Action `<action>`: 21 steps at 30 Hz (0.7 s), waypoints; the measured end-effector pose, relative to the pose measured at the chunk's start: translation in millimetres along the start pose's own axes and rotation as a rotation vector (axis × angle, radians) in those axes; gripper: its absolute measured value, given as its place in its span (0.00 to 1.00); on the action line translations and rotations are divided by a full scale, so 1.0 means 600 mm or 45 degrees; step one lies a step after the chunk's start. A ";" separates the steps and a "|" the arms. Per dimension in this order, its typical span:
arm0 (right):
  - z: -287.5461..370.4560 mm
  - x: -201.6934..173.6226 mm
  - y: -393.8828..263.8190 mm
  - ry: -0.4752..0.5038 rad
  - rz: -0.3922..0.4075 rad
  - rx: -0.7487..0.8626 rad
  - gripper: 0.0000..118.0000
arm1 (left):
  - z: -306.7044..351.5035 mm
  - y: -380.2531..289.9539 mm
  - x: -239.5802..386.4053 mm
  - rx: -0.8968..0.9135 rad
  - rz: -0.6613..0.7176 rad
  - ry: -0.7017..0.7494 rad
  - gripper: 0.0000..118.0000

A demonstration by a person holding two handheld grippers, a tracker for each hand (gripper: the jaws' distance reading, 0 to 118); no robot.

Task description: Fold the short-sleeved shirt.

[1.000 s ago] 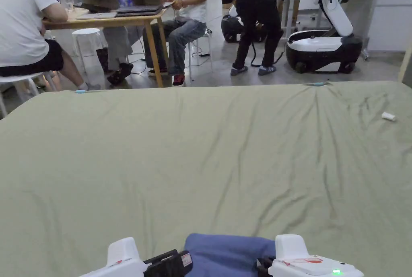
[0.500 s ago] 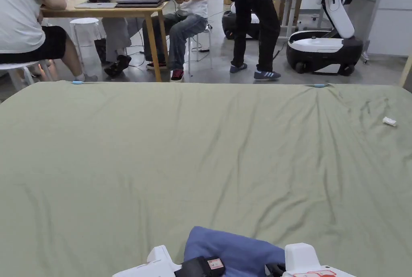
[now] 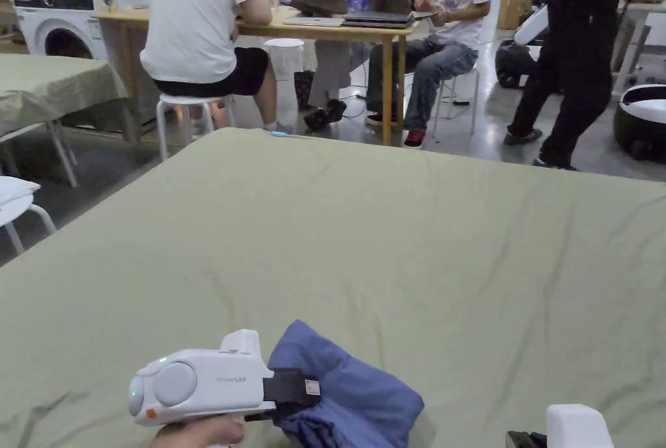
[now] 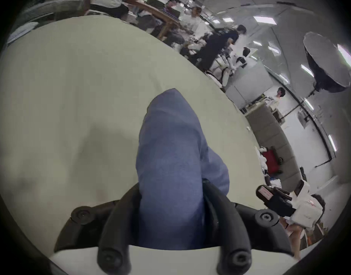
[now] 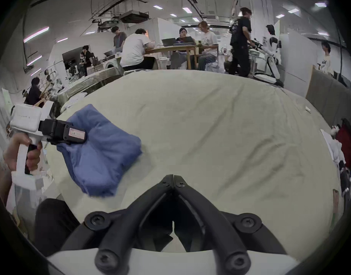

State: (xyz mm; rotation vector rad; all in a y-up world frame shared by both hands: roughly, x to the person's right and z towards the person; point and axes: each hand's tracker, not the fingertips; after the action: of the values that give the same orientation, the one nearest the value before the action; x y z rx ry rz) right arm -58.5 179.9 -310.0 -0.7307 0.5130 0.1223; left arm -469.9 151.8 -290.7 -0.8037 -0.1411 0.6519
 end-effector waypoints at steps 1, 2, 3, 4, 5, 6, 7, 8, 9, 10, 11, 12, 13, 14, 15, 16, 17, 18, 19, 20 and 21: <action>-0.005 -0.012 0.004 0.012 0.010 0.001 0.00 | 0.015 0.013 -0.024 0.004 -0.004 0.036 0.23; -0.012 -0.026 0.007 0.024 0.012 -0.003 0.00 | 0.028 0.033 -0.056 0.002 -0.014 0.062 0.23; -0.019 -0.039 0.009 0.035 0.015 -0.005 0.00 | 0.044 0.054 -0.087 0.001 -0.013 0.090 0.23; -0.028 -0.047 0.006 0.041 0.022 -0.009 0.00 | 0.057 0.070 -0.112 0.012 0.001 0.119 0.23; -0.034 -0.058 0.007 0.045 0.034 -0.017 0.00 | 0.070 0.088 -0.138 0.014 -0.002 0.139 0.23; -0.040 -0.068 0.007 0.046 0.047 -0.023 0.00 | 0.081 0.106 -0.159 0.013 -0.011 0.178 0.24; -0.044 -0.074 0.007 0.046 0.055 -0.031 0.00 | 0.089 0.118 -0.178 0.015 -0.016 0.215 0.24; -0.043 -0.075 0.010 0.051 0.063 -0.036 0.00 | 0.092 0.127 -0.196 -0.010 -0.063 0.252 0.24; -0.046 -0.077 0.010 0.053 0.066 -0.040 0.00 | 0.092 0.132 -0.212 -0.024 -0.104 0.293 0.25; -0.049 -0.078 0.011 0.044 0.065 -0.045 0.00 | 0.090 0.132 -0.222 -0.035 -0.107 0.307 0.25; -0.049 -0.078 0.012 0.033 0.061 -0.047 0.00 | 0.088 0.131 -0.233 -0.035 -0.092 0.301 0.25; -0.048 -0.078 0.014 0.028 0.058 -0.051 0.00 | 0.085 0.128 -0.242 -0.036 -0.050 0.277 0.25; -0.050 -0.078 0.016 0.024 0.056 -0.054 0.00 | 0.085 0.126 -0.243 -0.014 -0.020 0.228 0.29; -0.050 -0.078 0.017 0.017 0.058 -0.056 0.00 | 0.087 0.120 -0.241 0.014 -0.034 0.217 0.42; -0.050 -0.079 0.019 0.010 0.062 -0.056 0.00 | 0.092 0.119 -0.240 0.043 -0.047 0.221 0.55; -0.056 -0.063 0.019 0.009 0.062 -0.055 0.00 | 0.103 0.122 -0.239 0.079 -0.086 0.246 0.66; -0.054 -0.062 0.021 0.008 0.064 -0.052 0.00 | 0.122 0.122 -0.237 0.136 -0.123 0.300 0.70; -0.051 -0.061 0.023 0.004 0.065 -0.044 0.00 | 0.142 0.123 -0.238 0.196 -0.126 0.380 0.70; -0.049 -0.060 0.024 0.001 0.063 -0.037 0.00 | 0.160 0.127 -0.243 0.250 -0.114 0.440 0.78; -0.042 -0.064 0.024 0.004 0.060 -0.032 0.00 | 0.181 0.130 -0.250 0.308 -0.086 0.477 0.81; -0.039 -0.063 0.024 0.007 0.057 -0.027 0.00 | 0.201 0.133 -0.257 0.351 -0.058 0.503 0.81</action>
State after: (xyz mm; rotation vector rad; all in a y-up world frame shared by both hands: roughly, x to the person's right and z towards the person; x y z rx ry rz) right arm -104.9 177.6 -315.3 -0.7409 0.5341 0.1676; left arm -674.6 176.6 -244.4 -0.6462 0.2841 0.4466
